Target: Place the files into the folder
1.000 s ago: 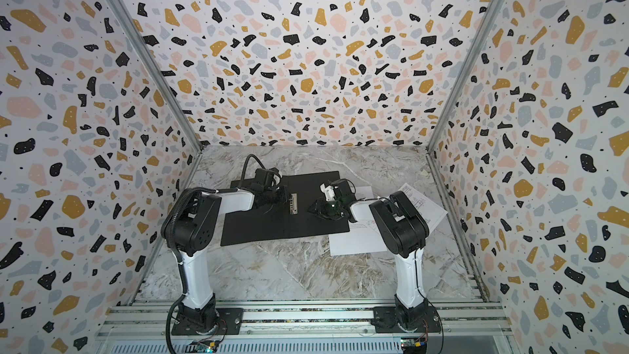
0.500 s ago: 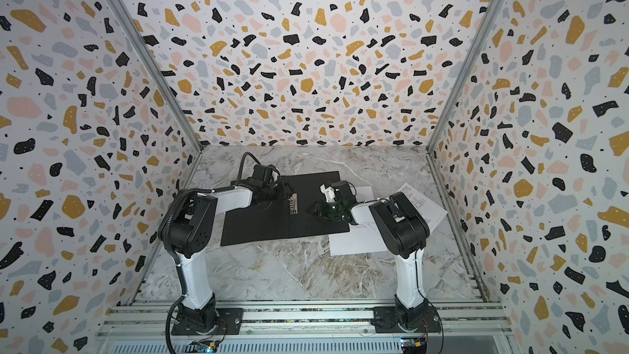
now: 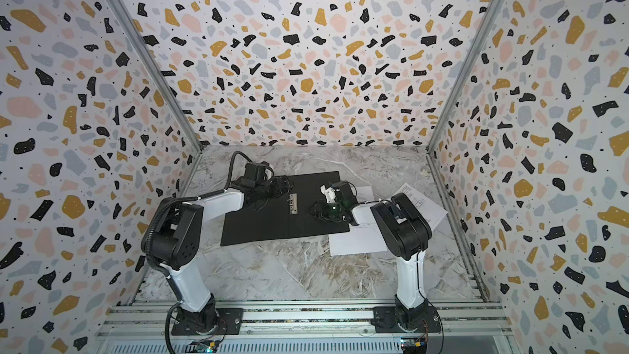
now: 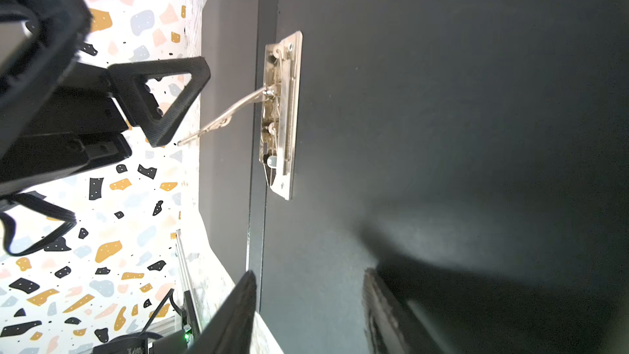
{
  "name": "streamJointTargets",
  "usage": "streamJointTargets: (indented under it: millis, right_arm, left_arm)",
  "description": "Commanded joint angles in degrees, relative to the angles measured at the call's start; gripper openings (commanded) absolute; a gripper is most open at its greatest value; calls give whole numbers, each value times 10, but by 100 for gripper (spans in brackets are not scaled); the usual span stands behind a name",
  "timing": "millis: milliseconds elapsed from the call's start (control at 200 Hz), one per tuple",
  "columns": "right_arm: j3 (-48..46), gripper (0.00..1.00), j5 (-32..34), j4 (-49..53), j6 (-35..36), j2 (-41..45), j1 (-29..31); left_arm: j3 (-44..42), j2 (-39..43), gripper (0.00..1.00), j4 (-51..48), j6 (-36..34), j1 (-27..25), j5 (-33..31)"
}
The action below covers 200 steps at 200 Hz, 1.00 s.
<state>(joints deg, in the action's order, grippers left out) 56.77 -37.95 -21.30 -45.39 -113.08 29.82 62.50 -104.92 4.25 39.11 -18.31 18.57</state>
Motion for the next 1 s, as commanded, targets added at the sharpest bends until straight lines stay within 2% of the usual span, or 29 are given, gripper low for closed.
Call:
streamJointTargets:
  millis: [0, 195, 476, 996]
  right_arm:
    - [-10, 54, -8, 18, 0, 43, -4]
    - [-31, 61, -6, 7, 3, 85, -23]
    - [-59, 64, 23, 32, 26, 117, -69]
    - [-123, 64, 27, 46, 41, 158, -149]
  left_arm:
    - [-30, 30, 99, 42, 33, 3, 24]
    - [-94, 77, 100, 75, 62, 3, 33]
    - [-187, 107, 100, 205, 165, -6, 66]
    - [-134, 32, 99, 269, 209, -47, 85]
